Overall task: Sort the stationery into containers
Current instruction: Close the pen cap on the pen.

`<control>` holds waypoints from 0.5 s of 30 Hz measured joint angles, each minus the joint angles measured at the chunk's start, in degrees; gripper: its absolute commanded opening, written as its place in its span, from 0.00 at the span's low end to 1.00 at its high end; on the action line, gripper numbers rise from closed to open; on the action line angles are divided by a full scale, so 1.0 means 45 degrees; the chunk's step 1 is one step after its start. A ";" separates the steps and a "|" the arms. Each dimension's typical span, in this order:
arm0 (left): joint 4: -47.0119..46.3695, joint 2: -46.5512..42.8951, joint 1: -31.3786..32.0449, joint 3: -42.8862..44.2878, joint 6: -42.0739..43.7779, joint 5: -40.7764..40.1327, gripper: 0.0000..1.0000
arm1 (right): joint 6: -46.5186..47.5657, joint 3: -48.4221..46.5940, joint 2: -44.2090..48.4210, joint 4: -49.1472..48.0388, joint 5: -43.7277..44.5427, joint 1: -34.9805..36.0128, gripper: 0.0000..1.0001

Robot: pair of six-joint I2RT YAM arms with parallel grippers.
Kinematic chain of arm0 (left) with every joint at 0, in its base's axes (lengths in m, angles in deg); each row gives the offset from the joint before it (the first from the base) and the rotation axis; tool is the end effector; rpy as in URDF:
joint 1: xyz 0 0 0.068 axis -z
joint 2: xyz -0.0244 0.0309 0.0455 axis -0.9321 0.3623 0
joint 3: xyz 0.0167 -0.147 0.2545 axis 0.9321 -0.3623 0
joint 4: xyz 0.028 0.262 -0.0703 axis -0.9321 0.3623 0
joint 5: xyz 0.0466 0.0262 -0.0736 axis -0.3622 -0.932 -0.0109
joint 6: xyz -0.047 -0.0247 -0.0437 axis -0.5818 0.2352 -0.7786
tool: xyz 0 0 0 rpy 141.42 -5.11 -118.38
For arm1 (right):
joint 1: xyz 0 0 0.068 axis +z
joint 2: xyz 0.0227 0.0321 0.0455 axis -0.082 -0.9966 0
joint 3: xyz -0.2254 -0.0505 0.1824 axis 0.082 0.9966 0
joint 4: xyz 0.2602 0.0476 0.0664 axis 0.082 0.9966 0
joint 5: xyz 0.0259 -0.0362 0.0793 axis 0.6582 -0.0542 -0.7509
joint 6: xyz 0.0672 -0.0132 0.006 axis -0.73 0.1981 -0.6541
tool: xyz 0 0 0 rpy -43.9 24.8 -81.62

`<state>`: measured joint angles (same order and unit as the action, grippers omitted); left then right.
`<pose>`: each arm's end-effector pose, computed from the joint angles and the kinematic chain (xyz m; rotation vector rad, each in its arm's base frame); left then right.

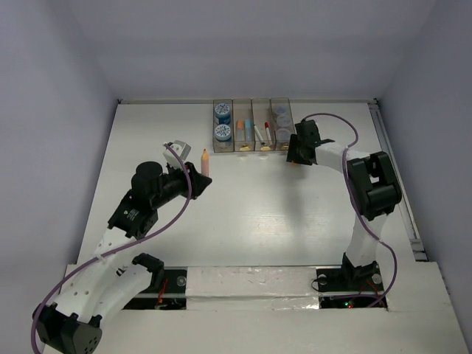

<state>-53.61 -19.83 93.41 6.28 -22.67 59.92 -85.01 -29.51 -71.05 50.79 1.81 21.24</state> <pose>0.1679 -0.0990 0.3362 0.4495 1.7400 -0.8020 0.4219 0.1153 0.1616 0.1856 2.4382 0.0880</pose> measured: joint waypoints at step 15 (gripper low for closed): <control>0.0000 0.0000 0.0000 0.0000 0.0005 -0.0015 0.00 | 0.0092 -0.0364 -0.0209 0.0442 0.0617 0.0000 0.50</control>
<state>-53.61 -19.83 93.41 6.28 -22.65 59.86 -84.60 -31.15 -71.99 52.78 4.59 21.24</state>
